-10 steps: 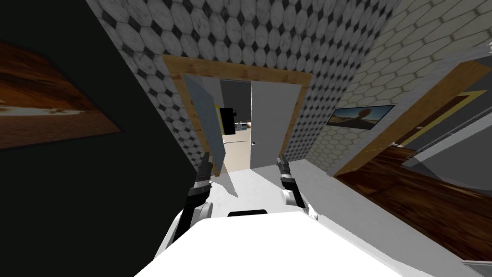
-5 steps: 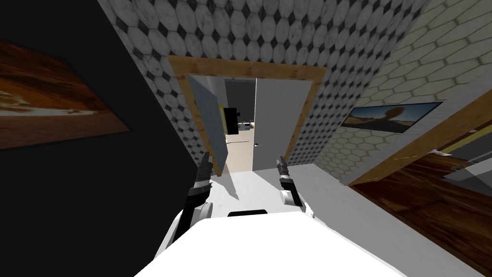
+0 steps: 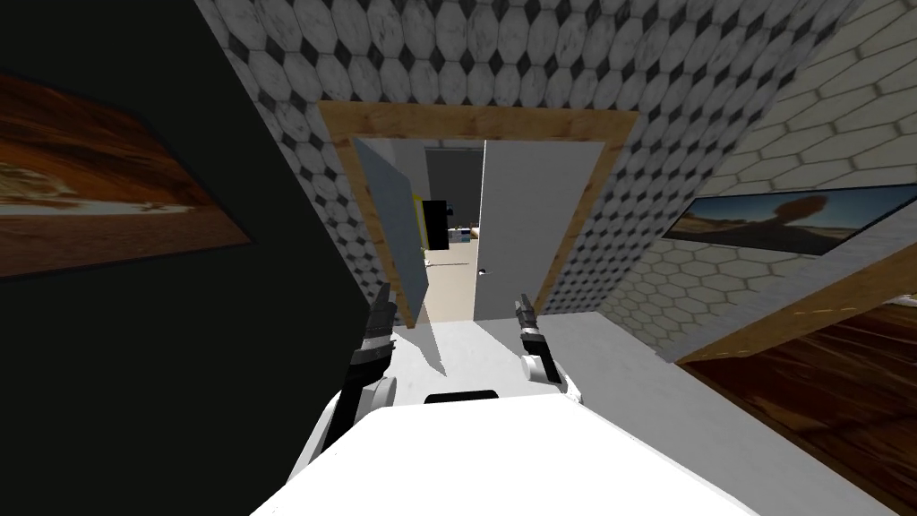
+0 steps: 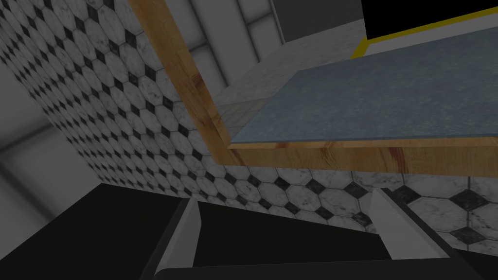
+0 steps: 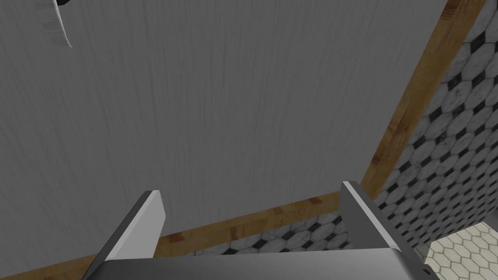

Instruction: Push the door open

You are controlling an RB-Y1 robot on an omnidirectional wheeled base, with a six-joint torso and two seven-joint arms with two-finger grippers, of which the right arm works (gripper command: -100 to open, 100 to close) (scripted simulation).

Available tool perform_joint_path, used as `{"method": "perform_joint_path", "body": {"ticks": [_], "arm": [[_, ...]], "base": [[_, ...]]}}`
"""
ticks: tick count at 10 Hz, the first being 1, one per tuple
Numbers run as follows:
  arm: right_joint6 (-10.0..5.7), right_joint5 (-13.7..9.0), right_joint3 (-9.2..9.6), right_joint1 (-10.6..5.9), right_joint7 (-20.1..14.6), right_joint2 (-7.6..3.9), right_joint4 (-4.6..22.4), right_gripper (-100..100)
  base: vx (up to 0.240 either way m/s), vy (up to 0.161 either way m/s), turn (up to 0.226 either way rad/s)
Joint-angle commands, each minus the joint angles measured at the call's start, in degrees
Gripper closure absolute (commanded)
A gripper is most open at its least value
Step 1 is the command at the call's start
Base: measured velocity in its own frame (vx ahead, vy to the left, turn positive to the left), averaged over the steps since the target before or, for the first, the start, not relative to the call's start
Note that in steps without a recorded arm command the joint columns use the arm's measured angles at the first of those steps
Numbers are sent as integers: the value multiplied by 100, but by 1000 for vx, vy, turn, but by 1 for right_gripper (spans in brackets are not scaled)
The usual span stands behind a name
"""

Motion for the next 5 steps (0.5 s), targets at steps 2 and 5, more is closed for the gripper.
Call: {"method": "perform_joint_path", "body": {"ticks": [2, 5], "arm": [[-64, -42, -45, -171, -13, -13, 454, -100], [-124, -90, -97, -346, -33, -29, 945, -100]], "base": [[83, -42, 141], [99, -50, 118]]}}
